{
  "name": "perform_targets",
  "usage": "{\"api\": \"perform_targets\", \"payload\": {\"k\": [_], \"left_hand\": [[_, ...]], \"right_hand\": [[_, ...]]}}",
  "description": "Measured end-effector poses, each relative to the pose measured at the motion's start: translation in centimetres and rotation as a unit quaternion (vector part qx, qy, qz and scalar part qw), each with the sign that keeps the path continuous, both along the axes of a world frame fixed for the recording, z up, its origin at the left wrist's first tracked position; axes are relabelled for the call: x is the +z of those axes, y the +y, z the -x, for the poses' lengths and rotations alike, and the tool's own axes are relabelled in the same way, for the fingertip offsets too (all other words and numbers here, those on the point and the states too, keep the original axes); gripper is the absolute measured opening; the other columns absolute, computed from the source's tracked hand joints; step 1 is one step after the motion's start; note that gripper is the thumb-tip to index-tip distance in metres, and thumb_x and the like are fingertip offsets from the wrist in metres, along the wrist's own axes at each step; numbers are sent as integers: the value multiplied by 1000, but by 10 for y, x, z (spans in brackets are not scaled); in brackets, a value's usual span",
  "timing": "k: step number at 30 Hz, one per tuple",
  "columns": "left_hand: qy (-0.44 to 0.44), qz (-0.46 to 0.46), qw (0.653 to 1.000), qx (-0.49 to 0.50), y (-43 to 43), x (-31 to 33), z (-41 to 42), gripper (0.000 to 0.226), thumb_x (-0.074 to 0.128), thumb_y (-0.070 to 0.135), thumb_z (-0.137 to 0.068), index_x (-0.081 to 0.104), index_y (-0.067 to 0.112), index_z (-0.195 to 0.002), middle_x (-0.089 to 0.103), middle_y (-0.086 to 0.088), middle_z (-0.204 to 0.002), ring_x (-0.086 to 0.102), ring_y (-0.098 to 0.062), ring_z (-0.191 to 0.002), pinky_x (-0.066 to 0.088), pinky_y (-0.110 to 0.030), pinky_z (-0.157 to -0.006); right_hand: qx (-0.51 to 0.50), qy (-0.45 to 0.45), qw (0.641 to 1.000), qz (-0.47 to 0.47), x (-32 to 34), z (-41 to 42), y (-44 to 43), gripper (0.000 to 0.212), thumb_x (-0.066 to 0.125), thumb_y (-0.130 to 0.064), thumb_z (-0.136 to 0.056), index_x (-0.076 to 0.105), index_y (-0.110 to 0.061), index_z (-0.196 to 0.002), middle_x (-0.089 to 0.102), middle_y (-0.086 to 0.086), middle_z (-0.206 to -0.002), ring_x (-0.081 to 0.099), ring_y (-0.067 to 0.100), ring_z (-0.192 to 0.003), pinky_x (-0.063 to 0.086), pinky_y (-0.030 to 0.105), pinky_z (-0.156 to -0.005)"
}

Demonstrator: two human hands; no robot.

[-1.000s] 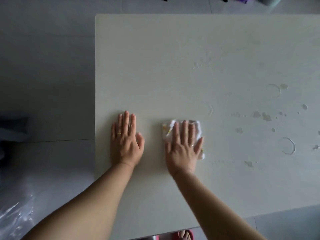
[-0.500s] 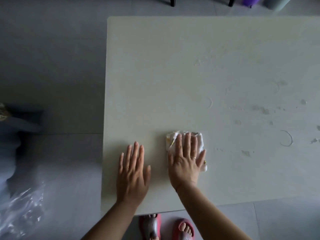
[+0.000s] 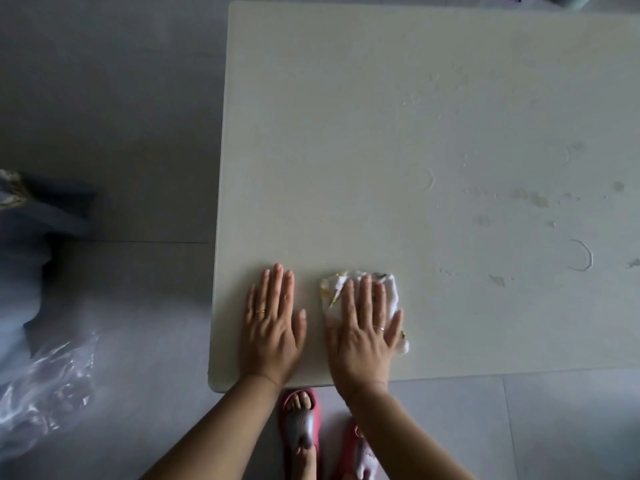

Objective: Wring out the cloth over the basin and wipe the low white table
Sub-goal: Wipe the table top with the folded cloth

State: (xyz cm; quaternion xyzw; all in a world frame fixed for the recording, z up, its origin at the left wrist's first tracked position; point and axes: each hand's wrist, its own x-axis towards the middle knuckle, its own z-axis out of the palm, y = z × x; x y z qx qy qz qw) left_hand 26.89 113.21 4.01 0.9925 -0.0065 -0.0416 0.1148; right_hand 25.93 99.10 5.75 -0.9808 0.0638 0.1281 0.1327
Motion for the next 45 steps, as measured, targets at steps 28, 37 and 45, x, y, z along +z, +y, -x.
{"api": "perform_targets", "payload": {"k": [28, 37, 45], "left_hand": [[0, 31, 999, -9, -89, 3, -34, 64, 27, 43, -93, 31, 8, -147, 24, -14, -155, 24, -31, -144, 16, -46, -117], [-3, -6, 1000, -2, -92, -4, -32, 65, 27, 43, -92, 28, 9, -148, 22, -13, -157, 22, -30, -144, 17, -46, -117], [-8, -2, 1000, -1, -91, -2, -32, 64, 28, 41, -92, 31, 9, -147, 24, -14, -156, 24, -30, -144, 20, -47, -116]], "right_hand": [[105, -20, 993, 44, -2, 11, -128, 66, 26, -56, -91, 16, -25, -149, 11, 2, -156, 6, 23, -145, 2, 45, -116], [-115, 24, 990, 73, -3, 1, -126, 80, 4, -64, -83, 5, -20, -150, -3, 10, -159, -12, 29, -145, -6, 53, -115], [128, -26, 989, 69, -5, 4, -162, 67, 23, -58, -91, 15, -26, -149, 9, 1, -157, 5, 23, -146, 2, 48, -117]]}}
